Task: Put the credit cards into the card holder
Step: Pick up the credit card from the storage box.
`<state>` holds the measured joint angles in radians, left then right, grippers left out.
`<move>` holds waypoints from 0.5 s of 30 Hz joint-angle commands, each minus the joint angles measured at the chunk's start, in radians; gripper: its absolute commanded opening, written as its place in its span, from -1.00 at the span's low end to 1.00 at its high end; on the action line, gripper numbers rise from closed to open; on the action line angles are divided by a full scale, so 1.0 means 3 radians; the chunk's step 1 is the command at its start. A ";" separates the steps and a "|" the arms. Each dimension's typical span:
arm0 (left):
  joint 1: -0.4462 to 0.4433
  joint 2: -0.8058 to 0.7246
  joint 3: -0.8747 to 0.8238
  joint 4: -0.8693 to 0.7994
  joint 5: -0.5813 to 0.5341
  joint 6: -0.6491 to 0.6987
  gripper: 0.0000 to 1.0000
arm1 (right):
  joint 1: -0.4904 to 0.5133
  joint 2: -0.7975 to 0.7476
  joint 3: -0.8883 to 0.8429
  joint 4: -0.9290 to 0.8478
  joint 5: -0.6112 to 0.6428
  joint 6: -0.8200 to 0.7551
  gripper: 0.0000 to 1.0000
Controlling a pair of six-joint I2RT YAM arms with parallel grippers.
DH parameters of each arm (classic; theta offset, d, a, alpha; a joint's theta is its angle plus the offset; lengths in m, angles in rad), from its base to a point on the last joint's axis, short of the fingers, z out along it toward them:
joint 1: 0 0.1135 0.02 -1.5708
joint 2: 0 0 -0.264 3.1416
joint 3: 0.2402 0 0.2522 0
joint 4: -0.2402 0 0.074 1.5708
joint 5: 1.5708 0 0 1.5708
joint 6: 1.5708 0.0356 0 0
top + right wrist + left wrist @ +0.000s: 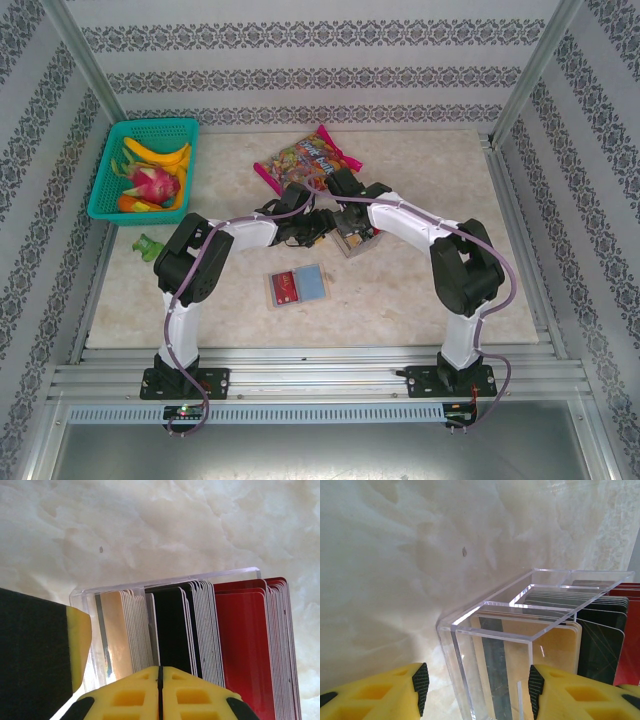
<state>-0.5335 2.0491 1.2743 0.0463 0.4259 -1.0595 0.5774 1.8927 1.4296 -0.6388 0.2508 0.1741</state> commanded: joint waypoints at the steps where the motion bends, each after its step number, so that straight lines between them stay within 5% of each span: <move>1: 0.0017 0.0023 0.0027 -0.0128 -0.0057 0.0013 0.15 | -0.0032 0.0142 0.0051 -0.0069 -0.0245 0.0043 -0.77; 12: 0.0019 -0.0009 0.0017 -0.0129 -0.0061 0.0020 0.15 | -0.0088 0.0170 0.0072 -0.0077 -0.0248 0.0030 -0.73; 15: 0.0018 -0.0024 0.0013 -0.0133 -0.0068 0.0024 0.15 | -0.0094 0.0124 0.0043 -0.0057 -0.0209 0.0039 -0.94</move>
<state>-0.5335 2.0487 1.2743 0.0463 0.4255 -1.0595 0.5533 1.9083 1.4403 -0.6403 0.2127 0.1799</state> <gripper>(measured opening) 0.575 0.060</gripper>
